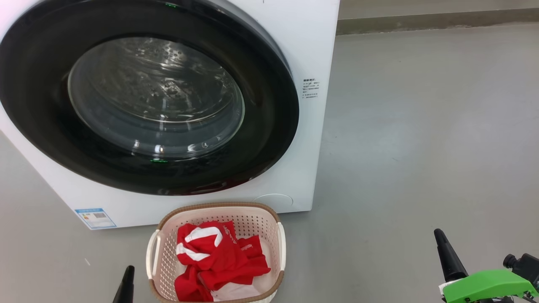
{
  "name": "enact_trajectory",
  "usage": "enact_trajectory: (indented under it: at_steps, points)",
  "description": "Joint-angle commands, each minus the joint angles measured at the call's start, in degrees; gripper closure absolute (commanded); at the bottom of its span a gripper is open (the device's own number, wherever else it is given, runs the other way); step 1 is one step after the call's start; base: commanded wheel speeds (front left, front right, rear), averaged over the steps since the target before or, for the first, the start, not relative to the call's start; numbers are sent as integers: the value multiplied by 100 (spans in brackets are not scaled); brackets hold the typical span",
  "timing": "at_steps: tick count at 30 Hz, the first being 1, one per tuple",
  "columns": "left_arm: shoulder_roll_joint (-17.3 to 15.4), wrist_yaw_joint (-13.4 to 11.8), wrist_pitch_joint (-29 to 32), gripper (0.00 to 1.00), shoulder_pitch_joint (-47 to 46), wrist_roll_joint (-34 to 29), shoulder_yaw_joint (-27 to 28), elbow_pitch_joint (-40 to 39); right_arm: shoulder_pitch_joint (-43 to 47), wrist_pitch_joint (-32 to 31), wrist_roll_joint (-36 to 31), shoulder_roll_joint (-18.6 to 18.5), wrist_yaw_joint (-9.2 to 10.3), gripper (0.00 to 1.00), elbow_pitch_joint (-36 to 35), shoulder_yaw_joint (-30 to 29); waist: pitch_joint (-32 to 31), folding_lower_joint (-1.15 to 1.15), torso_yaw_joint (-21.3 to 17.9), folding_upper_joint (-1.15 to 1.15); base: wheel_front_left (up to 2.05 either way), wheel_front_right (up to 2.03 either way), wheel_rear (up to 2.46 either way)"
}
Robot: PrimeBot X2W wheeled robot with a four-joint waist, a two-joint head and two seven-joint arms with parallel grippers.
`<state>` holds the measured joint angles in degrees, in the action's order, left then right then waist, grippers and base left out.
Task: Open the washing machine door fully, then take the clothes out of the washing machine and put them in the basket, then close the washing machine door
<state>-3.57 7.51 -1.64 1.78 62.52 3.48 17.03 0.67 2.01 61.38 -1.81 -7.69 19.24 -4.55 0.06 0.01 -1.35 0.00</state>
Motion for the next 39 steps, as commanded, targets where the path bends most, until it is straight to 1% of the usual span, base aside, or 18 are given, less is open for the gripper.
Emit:
enact_trajectory:
  at_steps: [1, 39]
  points:
    - [-39, -1, 35, 100, -290, 158, 154, -179, -310, -37, 174, -93, 11, 100, -188, 52, 0, 0, 4, 0, 0, 0, 0]
    - [45, -2, 643, 100, -685, 2347, 273, -274, -602, -664, 2448, -113, 18, 100, -449, -133, 9, 0, 106, 0, 0, 0, 0]
